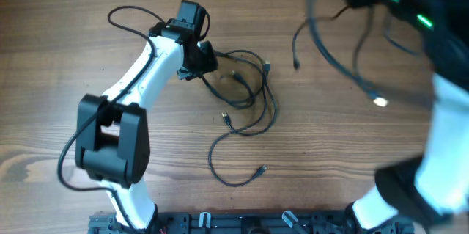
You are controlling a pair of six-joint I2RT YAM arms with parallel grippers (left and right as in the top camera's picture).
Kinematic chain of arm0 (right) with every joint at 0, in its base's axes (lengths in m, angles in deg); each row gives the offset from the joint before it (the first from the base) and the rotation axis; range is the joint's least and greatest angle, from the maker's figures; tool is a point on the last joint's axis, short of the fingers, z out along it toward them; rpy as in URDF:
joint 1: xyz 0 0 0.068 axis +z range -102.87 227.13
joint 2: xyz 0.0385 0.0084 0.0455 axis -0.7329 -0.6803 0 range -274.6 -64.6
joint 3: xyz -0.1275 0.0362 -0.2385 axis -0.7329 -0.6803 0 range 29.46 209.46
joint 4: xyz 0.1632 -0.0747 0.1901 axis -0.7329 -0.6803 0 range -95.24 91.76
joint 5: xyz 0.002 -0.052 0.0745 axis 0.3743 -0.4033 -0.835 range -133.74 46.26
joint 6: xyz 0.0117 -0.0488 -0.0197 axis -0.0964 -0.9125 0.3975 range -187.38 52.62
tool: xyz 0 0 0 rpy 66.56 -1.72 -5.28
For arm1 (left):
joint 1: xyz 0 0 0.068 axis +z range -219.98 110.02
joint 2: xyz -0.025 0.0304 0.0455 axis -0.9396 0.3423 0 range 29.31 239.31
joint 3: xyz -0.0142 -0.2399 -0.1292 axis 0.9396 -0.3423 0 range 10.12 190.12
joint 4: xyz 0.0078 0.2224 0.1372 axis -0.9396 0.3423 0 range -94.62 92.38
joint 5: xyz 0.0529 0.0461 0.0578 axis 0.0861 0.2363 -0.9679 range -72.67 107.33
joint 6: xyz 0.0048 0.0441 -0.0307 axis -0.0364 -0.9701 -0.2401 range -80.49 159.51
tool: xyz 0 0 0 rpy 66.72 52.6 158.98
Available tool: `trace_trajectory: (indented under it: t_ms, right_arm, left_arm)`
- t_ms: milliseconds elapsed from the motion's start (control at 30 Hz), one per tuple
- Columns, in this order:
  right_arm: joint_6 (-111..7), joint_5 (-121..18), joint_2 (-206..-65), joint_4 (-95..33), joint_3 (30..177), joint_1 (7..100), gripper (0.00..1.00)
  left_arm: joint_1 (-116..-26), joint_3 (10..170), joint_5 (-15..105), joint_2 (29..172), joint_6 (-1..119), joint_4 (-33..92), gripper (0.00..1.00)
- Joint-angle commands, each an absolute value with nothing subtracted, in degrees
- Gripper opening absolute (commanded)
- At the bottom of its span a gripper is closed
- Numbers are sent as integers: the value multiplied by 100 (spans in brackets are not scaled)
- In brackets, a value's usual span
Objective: Untangle cables
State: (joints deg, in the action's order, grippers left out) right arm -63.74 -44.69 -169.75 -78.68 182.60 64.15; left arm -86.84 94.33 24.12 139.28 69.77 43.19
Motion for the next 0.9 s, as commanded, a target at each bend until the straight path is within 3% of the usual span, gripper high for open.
trace_trajectory:
  t_ms: [0, 300, 667, 867]
  right_arm:
    - [-6267, -4570, -17597, -7960, 18227, 6389, 4]
    - [-6269, -4568, -17761, -7750, 18218, 5169, 4]
    - [-5795, -4994, -17860, -7499, 18196, 1893, 4]
    - [-5673, -5374, -18358, -7560, 17934, 1296, 4]
  left_arm:
    - [-8649, 9555, 2344, 12785, 6819, 4335, 59]
    - [-8649, 9555, 2346, 11356, 6845, 4601, 74]
    - [-8654, 9553, 2346, 11347, 6845, 4735, 76]
    - [-8665, 9553, 2346, 11347, 6845, 4735, 76]
